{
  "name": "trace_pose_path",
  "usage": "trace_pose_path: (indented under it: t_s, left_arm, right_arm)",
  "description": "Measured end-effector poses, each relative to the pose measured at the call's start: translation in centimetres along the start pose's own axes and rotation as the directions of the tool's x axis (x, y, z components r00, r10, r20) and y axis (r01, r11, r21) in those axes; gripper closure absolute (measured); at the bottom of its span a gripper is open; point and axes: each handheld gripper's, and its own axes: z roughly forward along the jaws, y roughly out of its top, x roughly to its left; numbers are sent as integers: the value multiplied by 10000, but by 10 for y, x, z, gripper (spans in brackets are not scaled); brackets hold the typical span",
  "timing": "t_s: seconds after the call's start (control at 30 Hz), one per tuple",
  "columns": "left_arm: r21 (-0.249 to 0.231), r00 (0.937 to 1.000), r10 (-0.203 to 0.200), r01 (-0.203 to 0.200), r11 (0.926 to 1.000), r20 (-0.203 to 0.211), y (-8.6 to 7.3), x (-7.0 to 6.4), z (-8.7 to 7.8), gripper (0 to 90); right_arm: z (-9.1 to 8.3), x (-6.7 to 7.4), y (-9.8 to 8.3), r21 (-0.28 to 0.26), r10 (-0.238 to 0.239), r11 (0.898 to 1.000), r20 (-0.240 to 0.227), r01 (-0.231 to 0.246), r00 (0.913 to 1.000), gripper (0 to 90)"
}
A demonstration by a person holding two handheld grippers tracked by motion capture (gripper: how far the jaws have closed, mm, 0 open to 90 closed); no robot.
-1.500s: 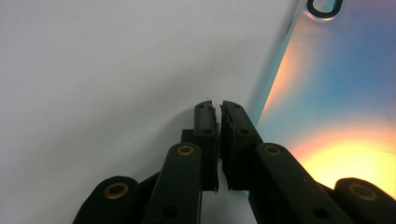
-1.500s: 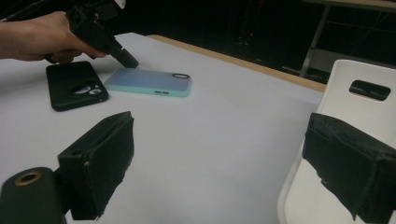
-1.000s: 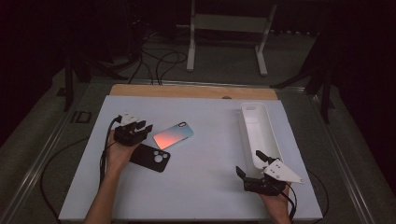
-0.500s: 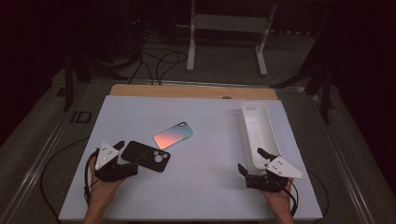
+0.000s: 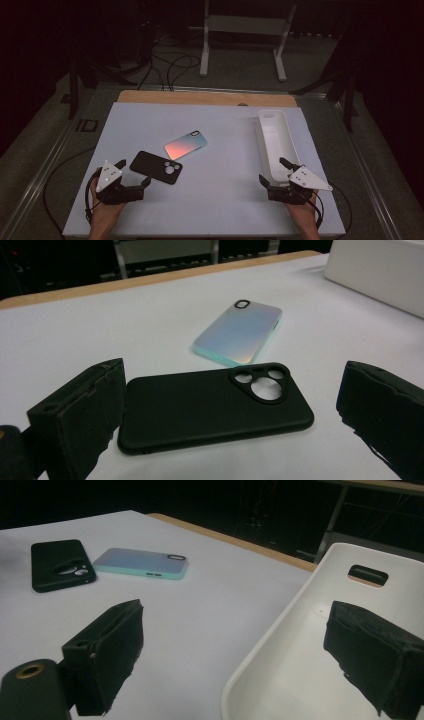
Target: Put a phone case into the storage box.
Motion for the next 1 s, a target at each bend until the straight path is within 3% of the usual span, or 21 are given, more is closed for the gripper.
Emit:
trace_pose_path:
  t_s: [0.27, 0.33, 0.5, 0.7, 0.73, 0.83, 0.9, 0.93, 0.97, 1.0]
  left_arm:
    - [533, 9988, 300, -320, 9981, 387, 21, 5, 8, 3]
    - [619, 9986, 292, -320, 9976, 452, 28, 7, 13, 1]
    - [894, 9956, 730, -781, 9929, 590, 50, 12, 31, 1]
    - [1242, 9905, 535, -694, 9898, 1270, 65, 12, 55, 0]
    - [1377, 9894, 785, -952, 9859, 1218, 71, 9, 66, 0]
    - [1619, 9883, 785, -994, 9818, 1307, 76, 10, 79, 0]
    - [2366, 9834, 709, -1098, 9654, 1668, 81, 11, 100, 0]
    - [2366, 9834, 709, -1098, 9654, 1668, 81, 11, 100, 0]
    - [2746, 9801, 1008, -1456, 9505, 1708, 81, 11, 112, 0]
    - [2746, 9801, 1008, -1456, 9505, 1708, 81, 11, 112, 0]
  right_arm:
    - [1, 0, 1, -41, 57, 10000, 7, -57, 10000, 89]
    - [1, 0, 1, -53, 40, 10000, 9, -40, 10000, 89]
    - [-1, 2, 2, -146, 101, 9998, 28, -101, 9999, 89]
    - [0, 4, 2, -77, 91, 9999, -78, -92, 9999, 89]
    - [0, 4, 2, -90, 98, 9999, -83, -99, 9999, 89]
    - [-1, 5, 1, -127, 102, 9999, -95, -103, 9999, 89]
    - [-2, 5, 1, -147, 153, 9998, -82, -154, 9998, 89]
    - [-2, 5, 1, -164, 162, 9997, -82, -163, 9998, 89]
    - [-2, 5, 1, -168, 175, 9997, -78, -177, 9998, 89]
    - [-2, 5, 1, -168, 175, 9997, -78, -177, 9998, 89]
